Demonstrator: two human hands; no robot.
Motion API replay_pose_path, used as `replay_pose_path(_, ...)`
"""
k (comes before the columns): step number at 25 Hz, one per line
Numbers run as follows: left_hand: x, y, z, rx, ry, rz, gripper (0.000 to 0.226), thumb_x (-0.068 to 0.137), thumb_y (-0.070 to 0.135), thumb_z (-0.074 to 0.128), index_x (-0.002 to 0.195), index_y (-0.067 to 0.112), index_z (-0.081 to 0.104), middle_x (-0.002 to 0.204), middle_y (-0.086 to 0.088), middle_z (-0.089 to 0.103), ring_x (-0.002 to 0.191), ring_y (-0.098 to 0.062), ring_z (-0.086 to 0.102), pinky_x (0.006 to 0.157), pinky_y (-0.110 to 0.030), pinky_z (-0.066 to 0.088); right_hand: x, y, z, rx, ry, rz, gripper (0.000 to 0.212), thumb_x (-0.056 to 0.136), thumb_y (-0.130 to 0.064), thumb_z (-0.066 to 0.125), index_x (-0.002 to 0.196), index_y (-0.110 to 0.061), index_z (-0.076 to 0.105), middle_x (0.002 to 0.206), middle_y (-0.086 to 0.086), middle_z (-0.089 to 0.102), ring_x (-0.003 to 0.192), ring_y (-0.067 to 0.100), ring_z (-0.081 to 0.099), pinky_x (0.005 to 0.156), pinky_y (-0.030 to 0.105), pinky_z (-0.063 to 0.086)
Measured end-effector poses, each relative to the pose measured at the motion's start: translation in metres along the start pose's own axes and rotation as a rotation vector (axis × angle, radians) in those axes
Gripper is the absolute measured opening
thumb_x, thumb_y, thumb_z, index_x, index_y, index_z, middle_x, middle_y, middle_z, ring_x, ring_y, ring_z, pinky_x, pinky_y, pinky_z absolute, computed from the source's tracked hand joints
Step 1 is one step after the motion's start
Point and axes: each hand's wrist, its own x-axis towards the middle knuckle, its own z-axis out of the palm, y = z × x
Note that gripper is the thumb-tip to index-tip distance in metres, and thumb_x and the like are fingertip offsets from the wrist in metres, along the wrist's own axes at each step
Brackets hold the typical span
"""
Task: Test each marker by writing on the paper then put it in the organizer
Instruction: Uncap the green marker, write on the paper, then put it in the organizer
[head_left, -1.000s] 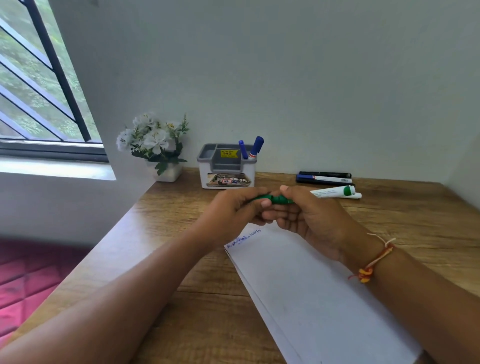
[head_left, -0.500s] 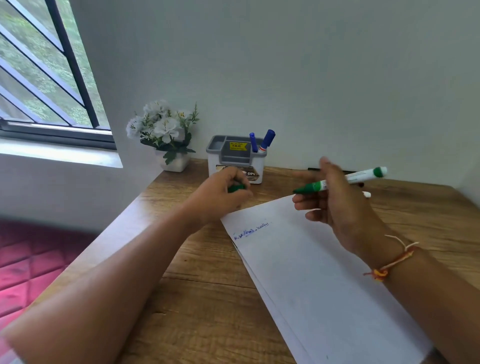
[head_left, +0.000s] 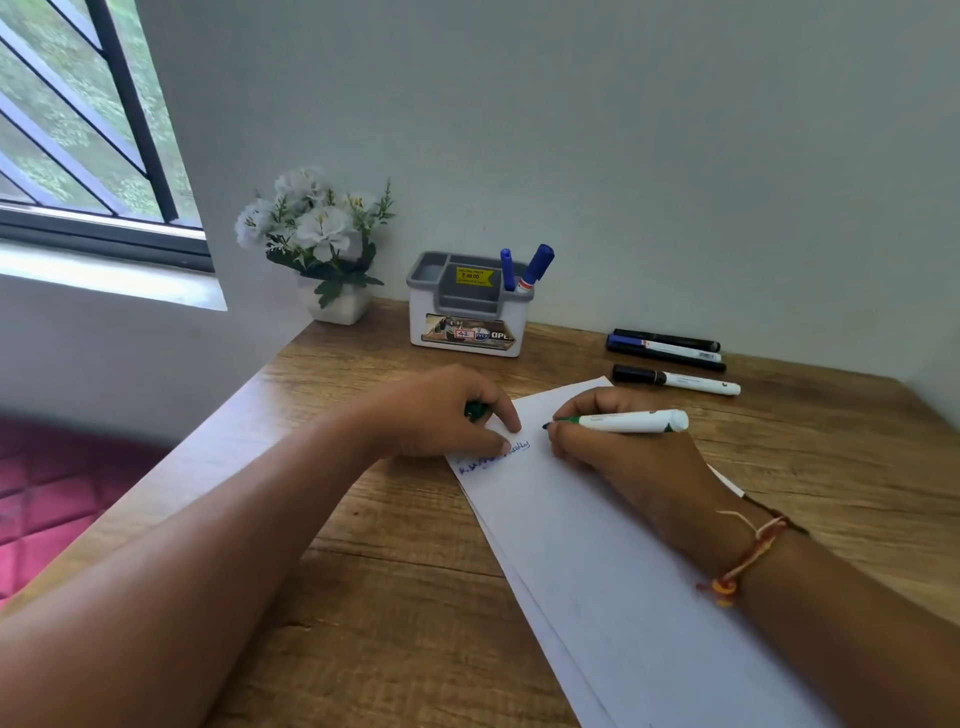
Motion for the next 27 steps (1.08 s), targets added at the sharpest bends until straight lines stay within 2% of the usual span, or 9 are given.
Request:
replay_pose_path(3,0.0019,-0.0007,0.0016,-0.008,-0.009,0.007,0.022,0.085,0.042,0.074,0.105,0.048,0.069,0.098,0.027,0.052,0.093,-0.006,0.054,0.088,-0.031,0.049,-0.0003,0.0009,-0.0013,0.005,0.000,-0.006,0.008,0.079,-0.023,0.081,0.086,-0.027,0.082,0.086,-0.011,0.078,0.082,0.004,0.072,0.061,0.013,0.053)
replay_pose_path(5,0.0024,-0.0009,0.0020,-0.024,-0.005,0.012,0.021,0.084,0.041,0.075,0.102,0.048,0.070,0.097,0.024,0.054,0.093,-0.008,0.055,0.086,-0.031,0.050,0.0007,0.0006,-0.0023,0.018,0.009,0.025,0.005,0.081,-0.025,0.079,0.085,-0.025,0.082,0.082,-0.011,0.077,0.079,0.001,0.070,0.055,0.009,0.048)
replay_pose_path(8,0.0019,-0.0009,0.0017,-0.046,-0.008,0.019,0.020,0.084,0.037,0.076,0.102,0.045,0.070,0.091,0.023,0.052,0.089,-0.009,0.055,0.078,-0.027,0.046,0.0010,0.0009,-0.0023,0.023,0.007,0.038,0.005,0.080,-0.026,0.080,0.084,-0.023,0.082,0.081,-0.009,0.077,0.076,0.000,0.069,0.052,0.009,0.047)
replay_pose_path(14,0.0027,-0.0007,0.0019,-0.040,-0.008,0.028,0.023,0.085,0.034,0.075,0.107,0.040,0.072,0.089,0.022,0.051,0.085,-0.008,0.052,0.073,-0.025,0.042,0.0006,-0.0016,-0.0034,-0.016,-0.043,0.003,0.007,0.081,-0.021,0.076,0.084,-0.025,0.082,0.083,-0.011,0.077,0.080,0.003,0.071,0.058,0.012,0.053)
replay_pose_path(16,0.0028,-0.0011,0.0020,-0.040,0.001,0.033,0.024,0.085,0.033,0.076,0.109,0.038,0.073,0.090,0.021,0.053,0.084,-0.007,0.052,0.071,-0.024,0.041,0.0003,-0.0029,-0.0021,-0.013,-0.038,0.018,0.008,0.081,-0.021,0.075,0.080,-0.025,0.081,0.079,-0.010,0.076,0.074,0.002,0.071,0.055,0.012,0.052)
replay_pose_path(20,0.0030,-0.0017,0.0030,-0.059,-0.001,0.025,0.024,0.085,0.034,0.076,0.107,0.039,0.072,0.092,0.018,0.055,0.085,-0.010,0.054,0.072,-0.025,0.043,0.0005,-0.0023,-0.0009,-0.021,0.007,0.013,0.006,0.081,-0.023,0.076,0.077,-0.022,0.080,0.074,-0.011,0.075,0.068,-0.002,0.067,0.051,0.009,0.046)
replay_pose_path(27,0.0024,-0.0018,0.0029,-0.074,-0.002,0.017,0.024,0.085,0.034,0.076,0.108,0.039,0.072,0.095,0.014,0.057,0.087,-0.010,0.055,0.078,-0.027,0.049,0.0015,-0.0046,0.0003,-0.127,-0.004,0.018,0.006,0.081,-0.021,0.073,0.081,-0.021,0.080,0.078,-0.006,0.075,0.070,0.005,0.067,0.048,0.008,0.045)
